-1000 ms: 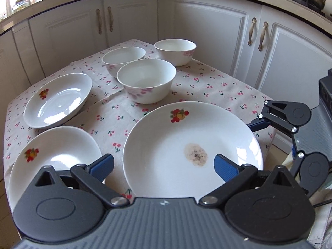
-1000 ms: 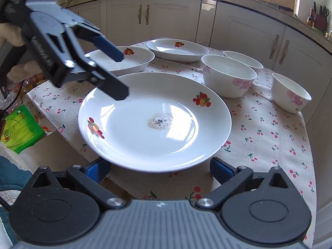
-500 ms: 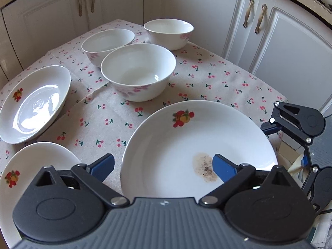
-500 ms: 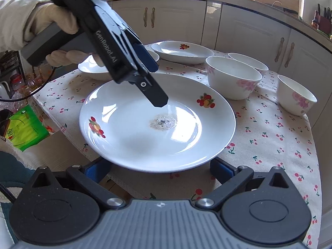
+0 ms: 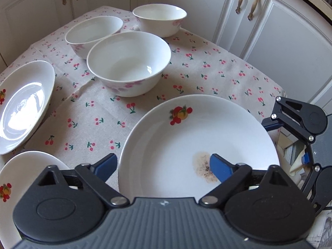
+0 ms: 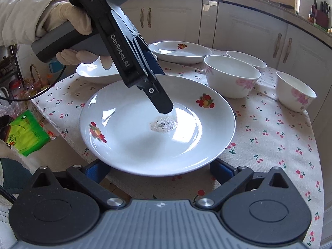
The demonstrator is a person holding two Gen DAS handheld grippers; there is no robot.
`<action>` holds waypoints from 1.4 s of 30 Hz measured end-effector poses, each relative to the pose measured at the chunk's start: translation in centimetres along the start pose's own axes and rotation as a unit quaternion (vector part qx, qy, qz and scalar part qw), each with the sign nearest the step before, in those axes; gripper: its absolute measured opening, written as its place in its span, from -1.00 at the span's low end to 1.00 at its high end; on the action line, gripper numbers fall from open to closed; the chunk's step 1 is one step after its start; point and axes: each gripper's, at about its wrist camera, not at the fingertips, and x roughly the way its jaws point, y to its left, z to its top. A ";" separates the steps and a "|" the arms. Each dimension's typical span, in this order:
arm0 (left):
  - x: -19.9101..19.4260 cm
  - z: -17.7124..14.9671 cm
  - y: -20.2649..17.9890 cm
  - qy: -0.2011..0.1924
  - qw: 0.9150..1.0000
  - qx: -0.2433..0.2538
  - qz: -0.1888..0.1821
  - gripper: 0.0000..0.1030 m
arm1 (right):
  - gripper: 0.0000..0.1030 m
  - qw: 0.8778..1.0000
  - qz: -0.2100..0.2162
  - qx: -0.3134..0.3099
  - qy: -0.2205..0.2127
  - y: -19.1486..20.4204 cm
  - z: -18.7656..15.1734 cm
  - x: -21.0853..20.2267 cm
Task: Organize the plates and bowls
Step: 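Close the left gripper on the stained plate's rim, then lift the stained plate with the left gripper over another white plate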
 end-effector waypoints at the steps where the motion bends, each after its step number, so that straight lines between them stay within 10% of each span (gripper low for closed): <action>1: 0.1 0.0 0.0 0.004 1.000 0.002 -0.002 0.74 | 1.00 1.000 0.002 -0.001 0.000 0.1 0.1 0.0; 29: 1.6 3.3 1.8 0.112 0.990 0.006 -0.085 0.62 | 1.00 1.000 0.002 -0.008 0.008 0.0 0.4 0.3; 42: 1.0 3.1 2.0 0.100 0.991 0.004 -0.086 0.62 | 1.00 1.000 0.006 -0.003 0.016 0.0 0.9 0.0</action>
